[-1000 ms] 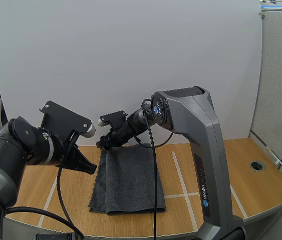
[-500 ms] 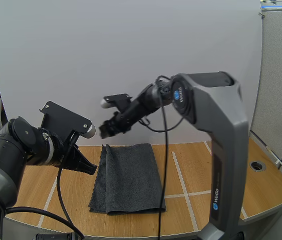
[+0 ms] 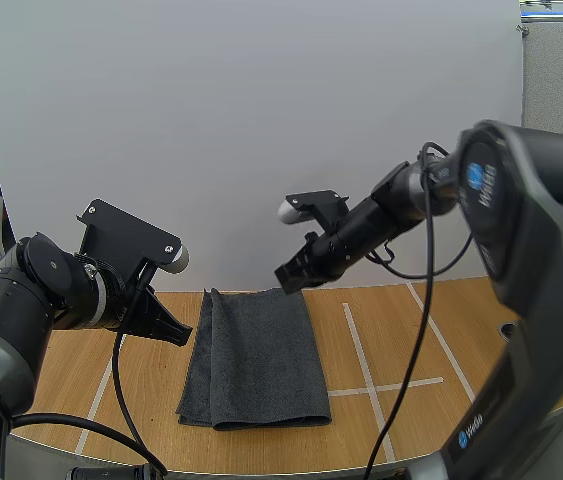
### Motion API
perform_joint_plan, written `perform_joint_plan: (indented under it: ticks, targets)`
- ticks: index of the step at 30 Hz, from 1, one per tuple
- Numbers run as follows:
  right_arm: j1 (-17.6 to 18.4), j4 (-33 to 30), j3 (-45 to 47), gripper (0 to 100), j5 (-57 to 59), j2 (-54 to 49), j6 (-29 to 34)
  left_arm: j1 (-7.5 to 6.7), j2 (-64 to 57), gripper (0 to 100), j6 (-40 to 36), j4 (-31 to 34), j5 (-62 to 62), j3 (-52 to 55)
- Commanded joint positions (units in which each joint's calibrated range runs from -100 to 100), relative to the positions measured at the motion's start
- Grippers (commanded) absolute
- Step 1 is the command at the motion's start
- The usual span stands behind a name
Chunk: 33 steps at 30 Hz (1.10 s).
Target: Fold the towel
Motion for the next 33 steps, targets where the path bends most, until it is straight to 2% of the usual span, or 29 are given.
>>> perform_joint_plan:
  ticks: [1,7,10,14,19,27,28,30,33]
  targets:
    - [-0.22,-0.5,15.36,0,2.59,-19.25,-2.35,-0.08,-0.34,0,-0.56,-0.15,0.64,0.1]
    - [-0.22,-0.93,25.36,0,2.59,-32.99,-0.99,-0.08,-0.34,0,-0.56,-0.44,2.28,0.1]
    - [-0.22,-2.37,29.67,0,2.59,-38.73,0.57,-0.08,-0.34,0,3.71,-2.65,3.96,0.1]
    - [-0.22,-6.23,33.04,0,2.73,-45.44,3.44,-0.08,1.65,0,12.84,-10.43,10.33,0.14]
    - [-0.22,-10.44,33.21,0,4.8,-51.87,7.1,-0.08,10.46,0,14.98,-11.6,13.17,0.14]
    - [-0.22,-10.82,33.31,0,13.3,-55.32,8.95,-0.08,30.44,2,15.13,-11.82,21.4,-0.91]
    - [-0.22,-10.82,33.31,0,13.3,-55.32,8.95,-0.08,32.31,7,15.13,-12.15,23.19,-1.46]
    - [-0.22,-10.82,33.31,0,13.3,-55.32,8.95,-0.08,35.17,22,15.13,-13.04,26.91,-2.45]
    - [-0.22,-10.82,33.31,0,13.3,-55.32,8.95,-0.08,38.9,74,15.13,-14.51,33.08,-3.55]
